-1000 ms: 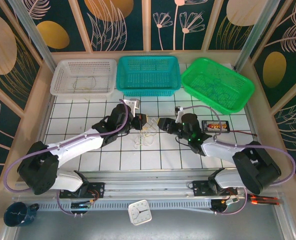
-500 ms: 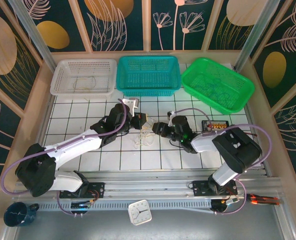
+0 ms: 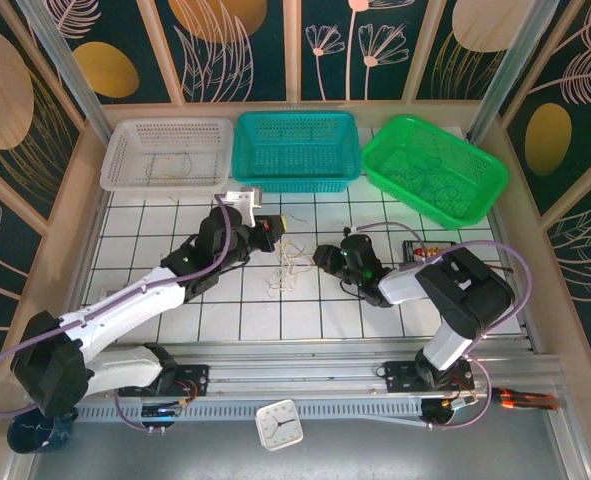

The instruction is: Untangle the cables

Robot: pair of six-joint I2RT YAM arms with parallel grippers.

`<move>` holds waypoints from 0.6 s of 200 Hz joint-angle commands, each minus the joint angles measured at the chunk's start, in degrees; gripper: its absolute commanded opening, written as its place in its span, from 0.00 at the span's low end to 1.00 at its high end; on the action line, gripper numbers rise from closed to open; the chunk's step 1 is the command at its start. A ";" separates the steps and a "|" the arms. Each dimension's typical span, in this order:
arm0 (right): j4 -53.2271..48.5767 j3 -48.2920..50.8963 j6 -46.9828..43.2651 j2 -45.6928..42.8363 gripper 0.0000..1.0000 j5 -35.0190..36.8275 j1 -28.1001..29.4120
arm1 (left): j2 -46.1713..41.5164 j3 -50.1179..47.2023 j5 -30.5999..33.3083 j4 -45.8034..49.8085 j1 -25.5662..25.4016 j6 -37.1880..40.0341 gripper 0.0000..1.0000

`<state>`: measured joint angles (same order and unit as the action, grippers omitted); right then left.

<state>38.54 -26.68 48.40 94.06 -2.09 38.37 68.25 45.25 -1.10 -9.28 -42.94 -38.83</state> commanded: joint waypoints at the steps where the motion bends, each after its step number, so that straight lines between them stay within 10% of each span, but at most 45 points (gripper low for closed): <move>1: -1.16 0.57 -0.44 -3.82 0.40 1.34 0.65 | -0.10 -2.06 1.43 -2.68 -0.39 -1.17 0.00; 120: -12.57 -3.29 -5.75 -27.97 0.53 1.46 3.12 | 2.13 -8.33 2.22 -10.56 -0.39 -2.59 0.00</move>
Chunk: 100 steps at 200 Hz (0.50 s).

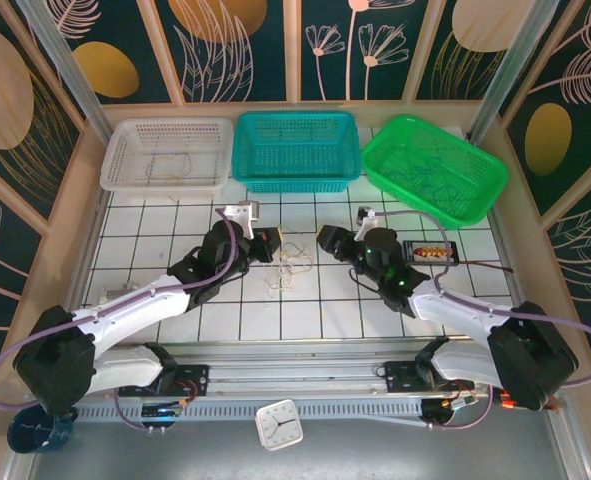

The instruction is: Untangle the cables

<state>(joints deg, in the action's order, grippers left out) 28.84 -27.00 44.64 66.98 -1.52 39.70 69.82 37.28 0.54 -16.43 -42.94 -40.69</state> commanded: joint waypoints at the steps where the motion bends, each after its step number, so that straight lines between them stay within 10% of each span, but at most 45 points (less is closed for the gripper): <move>1: -2.85 -3.05 -2.00 -0.85 0.53 0.90 1.87 | 0.57 -0.36 0.55 -3.38 -0.39 -0.72 0.00; 100: -0.81 -10.95 -2.93 7.41 0.55 1.05 5.88 | 0.93 -0.31 -0.45 -3.90 -0.36 -0.89 0.00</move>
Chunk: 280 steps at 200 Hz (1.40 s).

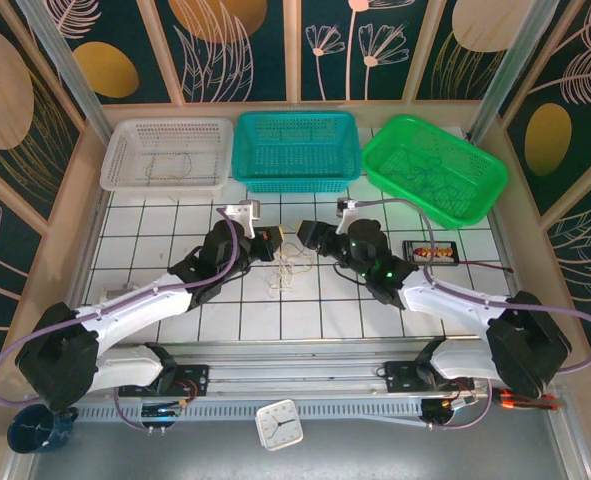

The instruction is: Untangle the cables

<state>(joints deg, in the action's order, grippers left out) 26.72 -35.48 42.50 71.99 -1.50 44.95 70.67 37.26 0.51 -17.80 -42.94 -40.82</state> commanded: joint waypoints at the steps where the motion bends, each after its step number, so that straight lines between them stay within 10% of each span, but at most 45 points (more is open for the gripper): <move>1: 1.31 -2.52 -0.81 2.52 0.55 1.04 0.61 | 0.08 -0.27 -0.43 -2.55 -0.38 -0.75 0.00; 38: 1.71 -3.20 -0.89 5.25 0.49 1.91 0.67 | -0.32 -0.49 -0.49 -2.87 -0.37 -0.92 0.00; 79: 0.73 -3.01 -1.44 3.42 0.00 3.36 -0.61 | -0.44 -2.23 -1.04 -4.65 -0.39 -1.02 0.00; 121: -1.46 -4.42 -4.04 -1.89 0.00 0.20 -3.78 | -0.30 -6.66 -1.77 -9.76 -0.38 -0.20 0.00; 202: -16.07 -14.32 -19.98 -2.85 0.00 -7.03 -3.99 | -5.70 -8.69 -3.02 -10.78 -0.39 12.29 0.66; 280: -19.83 -14.70 -24.75 -3.52 0.00 -7.34 -4.09 | -15.98 -7.04 -3.85 -5.69 -0.39 21.77 0.95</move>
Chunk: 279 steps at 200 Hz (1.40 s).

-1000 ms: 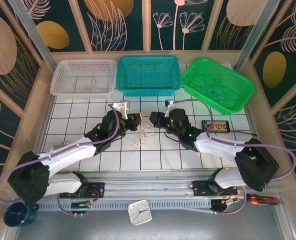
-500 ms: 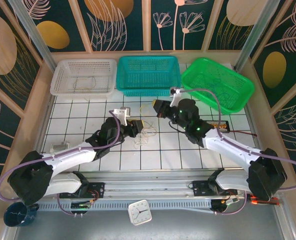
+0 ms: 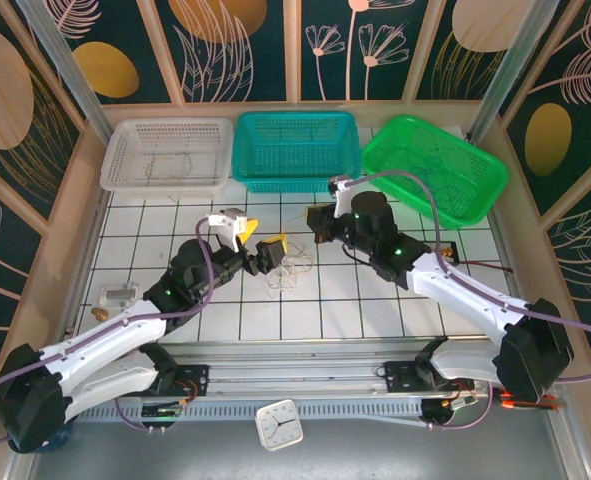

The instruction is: Untangle the cables

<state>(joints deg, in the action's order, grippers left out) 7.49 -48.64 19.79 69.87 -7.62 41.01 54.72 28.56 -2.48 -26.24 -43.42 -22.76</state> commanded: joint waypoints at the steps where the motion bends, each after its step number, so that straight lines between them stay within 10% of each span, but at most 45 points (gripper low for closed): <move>1: -0.57 -1.50 -2.08 -1.36 0.00 -1.28 -0.15 | 0.09 1.89 -0.95 2.89 0.09 3.75 0.95; 132: 0.24 -1.02 -3.19 -3.91 0.00 -5.79 1.91 | 16.08 16.99 -16.32 16.75 4.99 14.51 0.81; 197: 2.88 -0.33 -1.69 -3.73 0.00 -6.21 1.96 | 17.53 16.28 -18.60 12.24 5.59 11.05 0.11; 231: 6.19 2.69 1.78 -5.02 0.45 -4.16 0.44 | 16.53 16.42 -10.17 10.20 7.81 8.19 0.00; 279: 9.71 7.78 7.01 -4.88 0.53 -3.22 -1.29 | 19.23 21.60 -1.28 10.44 19.71 5.94 0.00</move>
<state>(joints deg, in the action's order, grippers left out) 13.30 -43.03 23.09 65.14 -12.51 40.32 72.23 45.25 -9.13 -13.45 -29.50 -14.48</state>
